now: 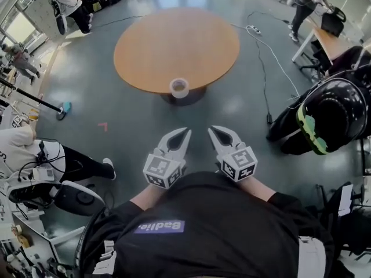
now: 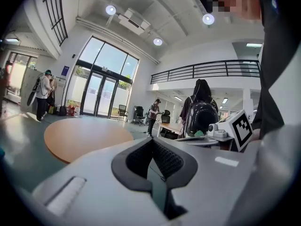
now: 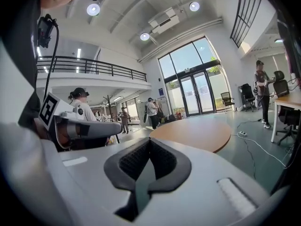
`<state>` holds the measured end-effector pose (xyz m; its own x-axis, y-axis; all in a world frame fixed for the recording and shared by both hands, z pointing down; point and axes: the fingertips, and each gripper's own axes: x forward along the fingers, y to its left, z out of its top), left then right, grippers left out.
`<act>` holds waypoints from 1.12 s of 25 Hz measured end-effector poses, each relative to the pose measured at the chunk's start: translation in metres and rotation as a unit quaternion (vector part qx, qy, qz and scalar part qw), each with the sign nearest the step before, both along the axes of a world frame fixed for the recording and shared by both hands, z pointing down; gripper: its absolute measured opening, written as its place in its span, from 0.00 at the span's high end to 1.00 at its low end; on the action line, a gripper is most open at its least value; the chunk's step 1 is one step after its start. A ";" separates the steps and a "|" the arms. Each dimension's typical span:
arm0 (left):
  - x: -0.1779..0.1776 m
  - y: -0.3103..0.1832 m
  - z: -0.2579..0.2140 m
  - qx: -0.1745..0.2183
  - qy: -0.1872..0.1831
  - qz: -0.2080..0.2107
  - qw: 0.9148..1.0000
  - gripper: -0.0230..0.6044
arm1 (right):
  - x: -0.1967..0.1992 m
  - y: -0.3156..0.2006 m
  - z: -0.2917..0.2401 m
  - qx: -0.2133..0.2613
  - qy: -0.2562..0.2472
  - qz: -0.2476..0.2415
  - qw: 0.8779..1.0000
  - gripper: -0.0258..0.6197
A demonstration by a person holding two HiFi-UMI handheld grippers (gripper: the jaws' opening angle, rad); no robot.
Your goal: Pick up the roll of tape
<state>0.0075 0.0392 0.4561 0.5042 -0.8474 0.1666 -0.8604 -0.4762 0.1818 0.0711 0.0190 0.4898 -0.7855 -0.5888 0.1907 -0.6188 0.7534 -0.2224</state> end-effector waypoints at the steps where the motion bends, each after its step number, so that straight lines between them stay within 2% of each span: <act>1: 0.004 0.002 -0.002 -0.002 -0.002 0.000 1.000 0.93 | 0.003 0.001 0.000 -0.003 -0.002 -0.001 1.000 0.95; 18: 0.061 0.004 -0.011 -0.005 -0.026 -0.042 0.999 0.93 | 0.058 -0.004 -0.002 -0.005 -0.027 -0.041 0.999 0.95; 23: 0.045 0.003 -0.006 -0.020 -0.021 -0.058 0.998 0.93 | 0.054 -0.004 0.006 -0.020 -0.027 -0.046 0.998 0.95; 28: 0.019 -0.025 0.008 -0.025 0.002 -0.064 0.998 0.93 | 0.051 -0.027 0.014 -0.023 -0.015 -0.018 0.999 0.95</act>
